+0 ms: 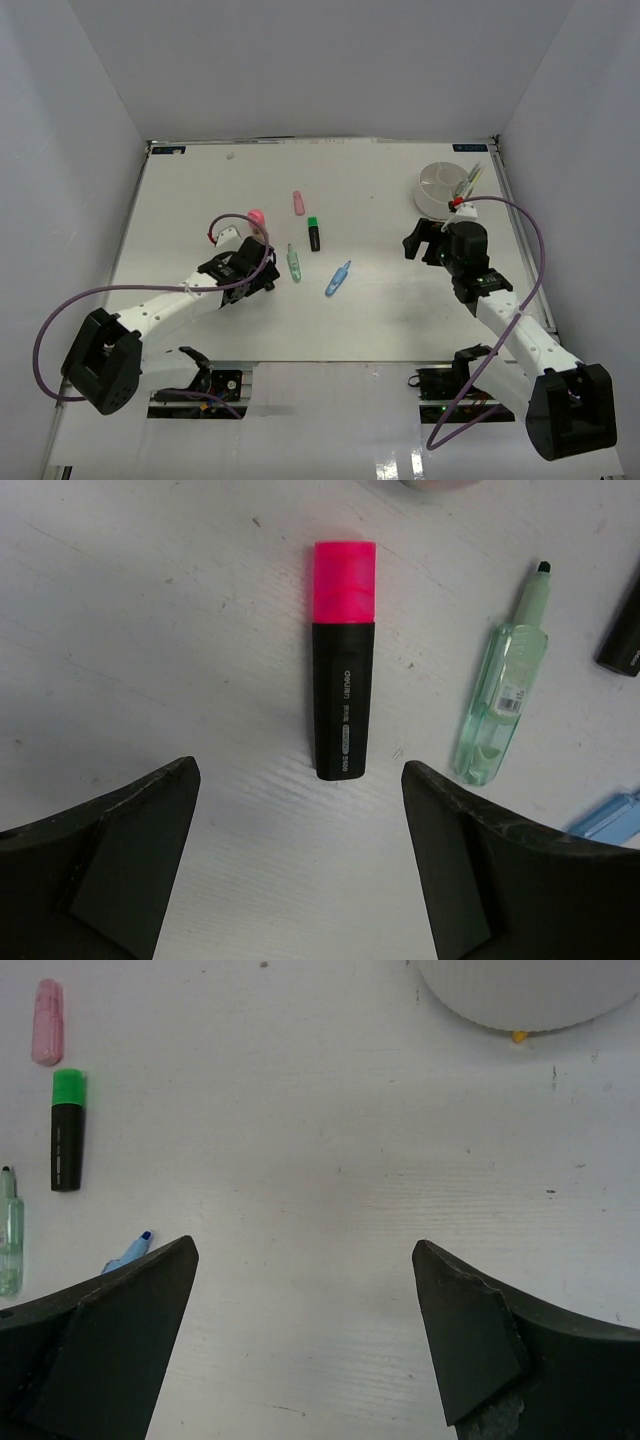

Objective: Sort the stationery into containers
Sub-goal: Pick up the pen from the center of the board.

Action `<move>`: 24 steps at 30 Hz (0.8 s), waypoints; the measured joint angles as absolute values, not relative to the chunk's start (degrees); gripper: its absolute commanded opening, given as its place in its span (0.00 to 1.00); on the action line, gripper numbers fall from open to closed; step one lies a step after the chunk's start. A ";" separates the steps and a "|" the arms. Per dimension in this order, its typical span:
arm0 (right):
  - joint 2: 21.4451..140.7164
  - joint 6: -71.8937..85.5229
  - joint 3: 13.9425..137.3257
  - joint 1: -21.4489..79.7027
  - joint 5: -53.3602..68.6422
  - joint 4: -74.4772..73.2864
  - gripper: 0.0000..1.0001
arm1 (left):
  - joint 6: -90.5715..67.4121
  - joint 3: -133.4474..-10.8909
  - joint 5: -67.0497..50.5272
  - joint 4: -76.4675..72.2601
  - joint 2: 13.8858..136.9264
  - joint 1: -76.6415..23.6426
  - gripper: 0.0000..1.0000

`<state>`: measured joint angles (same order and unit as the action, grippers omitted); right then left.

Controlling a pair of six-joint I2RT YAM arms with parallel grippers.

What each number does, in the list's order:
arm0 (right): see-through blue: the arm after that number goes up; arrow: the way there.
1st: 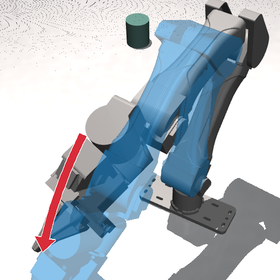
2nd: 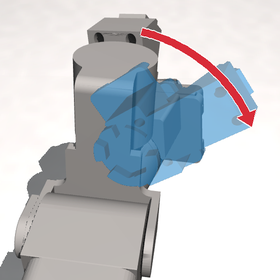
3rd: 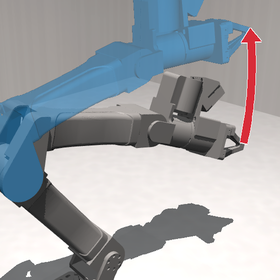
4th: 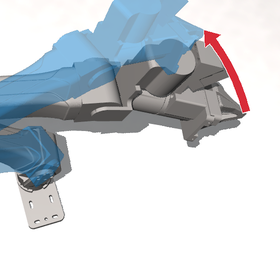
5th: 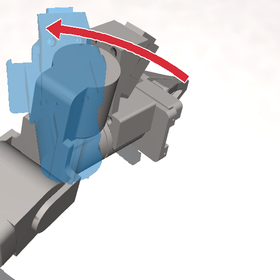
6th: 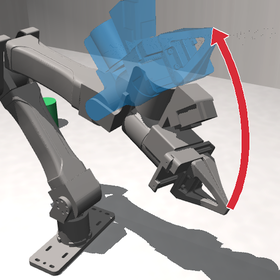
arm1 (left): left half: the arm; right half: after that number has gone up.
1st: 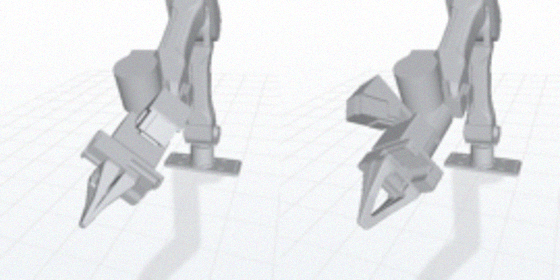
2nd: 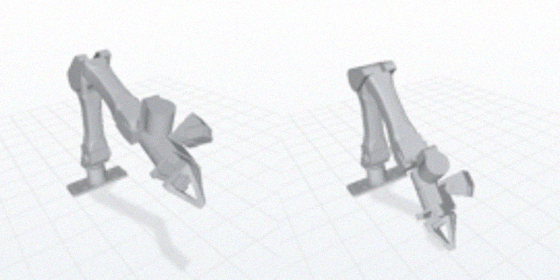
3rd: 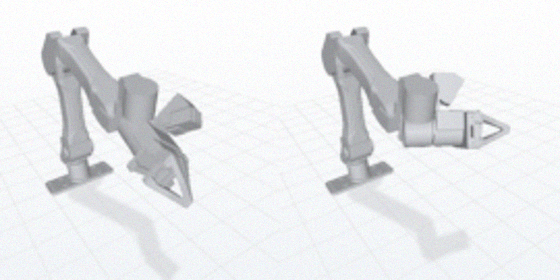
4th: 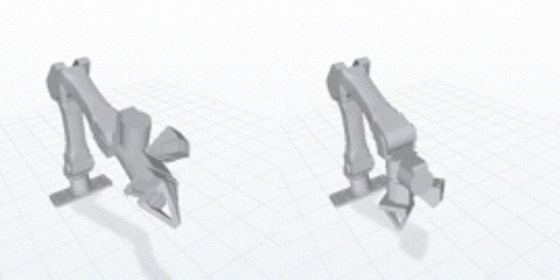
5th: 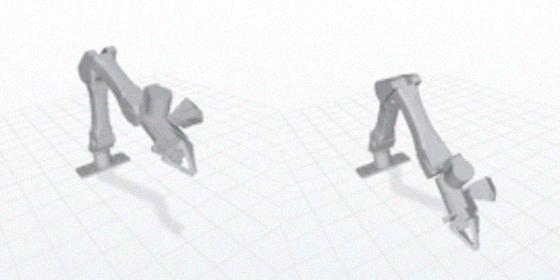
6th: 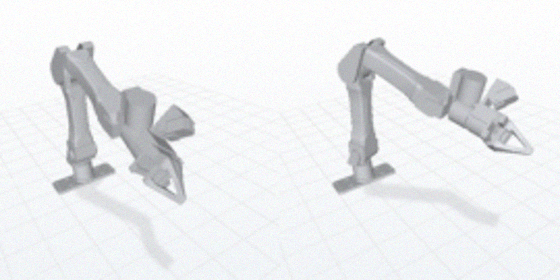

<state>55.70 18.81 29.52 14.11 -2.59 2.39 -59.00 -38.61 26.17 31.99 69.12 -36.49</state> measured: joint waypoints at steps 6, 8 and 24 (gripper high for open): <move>53.87 18.37 26.52 14.09 -1.96 5.15 0.94 | -62.41 -37.89 27.97 29.02 72.23 -36.49 0.81; 53.84 18.28 26.28 14.09 -1.50 5.78 0.94 | -63.13 -37.98 28.45 28.08 74.13 -36.49 0.78; 53.58 17.91 24.53 14.09 0.89 9.21 0.93 | -64.93 -40.14 29.85 25.80 82.00 -36.60 0.66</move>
<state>53.58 17.91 24.53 14.09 0.89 9.21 -64.93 -40.14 29.85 25.80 82.00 -36.60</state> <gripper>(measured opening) 0.932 0.670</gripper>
